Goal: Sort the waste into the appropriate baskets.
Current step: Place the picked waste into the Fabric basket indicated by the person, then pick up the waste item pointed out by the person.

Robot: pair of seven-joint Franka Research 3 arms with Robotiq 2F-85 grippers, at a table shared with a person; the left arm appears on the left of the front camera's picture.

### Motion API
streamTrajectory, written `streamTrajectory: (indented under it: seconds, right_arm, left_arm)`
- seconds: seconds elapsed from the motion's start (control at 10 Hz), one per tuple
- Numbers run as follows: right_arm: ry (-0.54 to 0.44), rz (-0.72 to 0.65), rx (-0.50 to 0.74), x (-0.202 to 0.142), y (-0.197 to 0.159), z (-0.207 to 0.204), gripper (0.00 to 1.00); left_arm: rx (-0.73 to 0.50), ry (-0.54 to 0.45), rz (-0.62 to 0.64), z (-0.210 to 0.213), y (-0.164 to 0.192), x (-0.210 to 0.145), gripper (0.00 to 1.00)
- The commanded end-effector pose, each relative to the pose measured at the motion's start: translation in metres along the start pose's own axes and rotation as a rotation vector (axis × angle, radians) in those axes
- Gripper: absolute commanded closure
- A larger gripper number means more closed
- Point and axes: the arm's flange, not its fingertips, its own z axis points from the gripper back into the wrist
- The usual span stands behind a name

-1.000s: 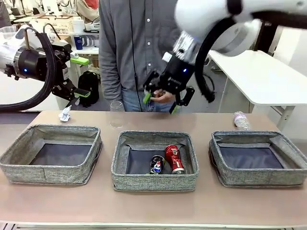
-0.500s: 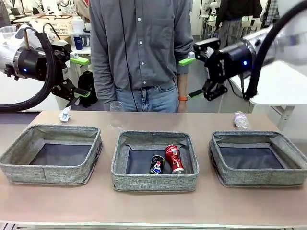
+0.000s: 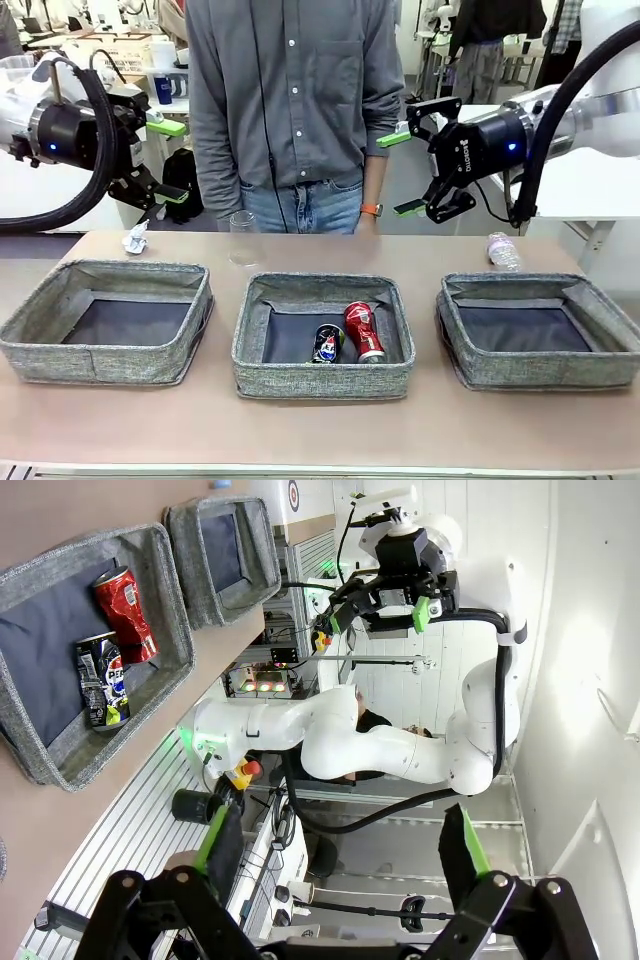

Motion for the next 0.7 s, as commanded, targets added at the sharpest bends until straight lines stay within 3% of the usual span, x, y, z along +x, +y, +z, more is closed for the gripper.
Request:
streamTrajectory:
  seconds: [0.0, 0.6]
  right_arm:
    - [0.011, 0.032, -0.004, 0.0007, -0.0003, 0.004, 0.0]
    - [0.011, 0.032, -0.004, 0.0007, -0.0003, 0.004, 0.0]
  left_arm:
    - [0.008, 0.005, -0.012, 0.0004, -0.0014, -0.0017, 0.0]
    - [0.008, 0.005, -0.012, 0.0004, -0.0014, -0.0017, 0.0]
